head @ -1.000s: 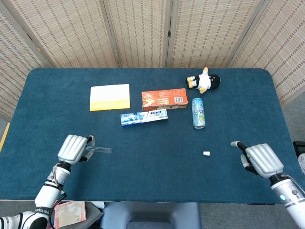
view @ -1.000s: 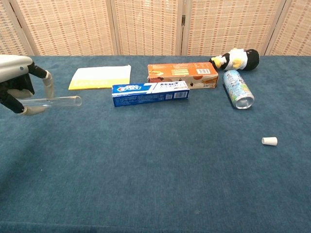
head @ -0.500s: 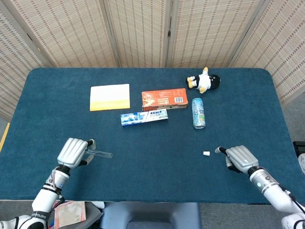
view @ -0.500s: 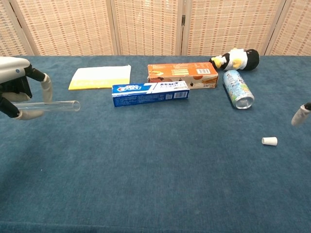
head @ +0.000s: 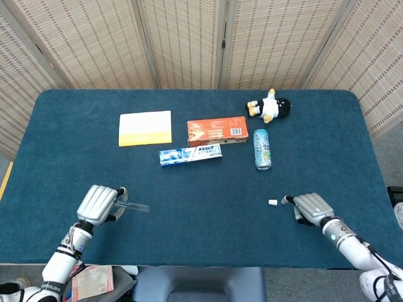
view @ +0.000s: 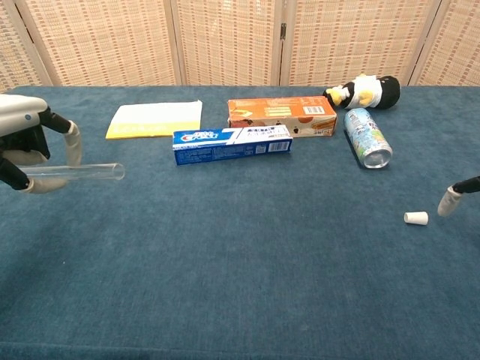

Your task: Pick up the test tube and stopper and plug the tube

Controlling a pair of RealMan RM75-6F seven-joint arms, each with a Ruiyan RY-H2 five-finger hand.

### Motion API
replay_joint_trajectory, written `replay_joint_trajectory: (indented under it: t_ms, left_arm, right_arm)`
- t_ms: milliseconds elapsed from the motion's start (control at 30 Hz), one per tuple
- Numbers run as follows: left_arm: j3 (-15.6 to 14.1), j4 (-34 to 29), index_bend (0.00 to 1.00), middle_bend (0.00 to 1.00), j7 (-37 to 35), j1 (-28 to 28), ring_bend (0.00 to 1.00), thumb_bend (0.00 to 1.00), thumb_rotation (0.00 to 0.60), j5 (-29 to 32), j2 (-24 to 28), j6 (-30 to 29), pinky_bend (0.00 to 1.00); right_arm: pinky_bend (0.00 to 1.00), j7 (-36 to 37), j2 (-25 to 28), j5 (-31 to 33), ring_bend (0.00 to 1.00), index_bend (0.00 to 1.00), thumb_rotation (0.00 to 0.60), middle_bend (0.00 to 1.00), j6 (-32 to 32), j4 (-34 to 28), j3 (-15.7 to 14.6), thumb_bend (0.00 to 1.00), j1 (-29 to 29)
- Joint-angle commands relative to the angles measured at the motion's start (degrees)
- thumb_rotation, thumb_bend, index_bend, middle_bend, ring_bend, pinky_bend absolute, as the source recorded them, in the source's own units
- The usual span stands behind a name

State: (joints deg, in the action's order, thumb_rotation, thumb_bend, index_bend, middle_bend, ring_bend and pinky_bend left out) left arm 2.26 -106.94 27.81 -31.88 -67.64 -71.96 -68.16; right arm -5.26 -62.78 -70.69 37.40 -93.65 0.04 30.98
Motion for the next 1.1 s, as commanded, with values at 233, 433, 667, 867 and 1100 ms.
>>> replay_joint_trajectory:
  t_ms: [233, 433, 667, 867, 1100]
  left_arm:
    - [0.1, -0.1, 0.59, 1.00, 0.4, 0.4, 1.00, 0.33, 0.600, 0.1, -0.3, 0.4, 1.00]
    - [0.1, -0.3, 0.59, 1.00, 0.3, 0.6, 1.00, 0.33, 0.600, 0.2, -0.2, 0.9, 1.00]
    - [0.2, -0.3, 0.59, 1.00, 0.4, 0.8, 1.00, 0.33, 0.600, 0.3, -0.3, 1.0, 1.00]
    - [0.3, -0.3, 0.59, 1.00, 0.2, 1.1, 1.00, 0.33, 0.600, 0.1, -0.1, 1.1, 1.00]
    - [0.3, -0.2, 0.59, 1.00, -0.3, 1.4, 1.00, 0.33, 0.600, -0.3, 0.0, 1.0, 1.00]
  right_arm:
    - [1.00, -0.5, -2.0, 0.8, 1.00, 0.24, 0.600, 1.00, -0.8, 1.9, -0.4, 1.00, 1.4]
    - [1.00, -0.8, -3.0, 0.7, 1.00, 0.24, 0.600, 1.00, -0.8, 2.2, -0.4, 1.00, 2.3]
    - [1.00, -1.6, -3.2, 0.3, 1.00, 0.24, 0.600, 1.00, 0.6, 1.2, -0.1, 1.00, 3.0]
    - [1.00, -2.6, -2.8, 0.8, 1.00, 0.24, 0.600, 1.00, 1.5, 0.2, 0.2, 1.00, 3.6]
    - [1.00, -3.4, -2.4, 1.5, 1.00, 0.24, 0.600, 1.00, 2.3, -0.8, 0.0, 1.00, 3.8]
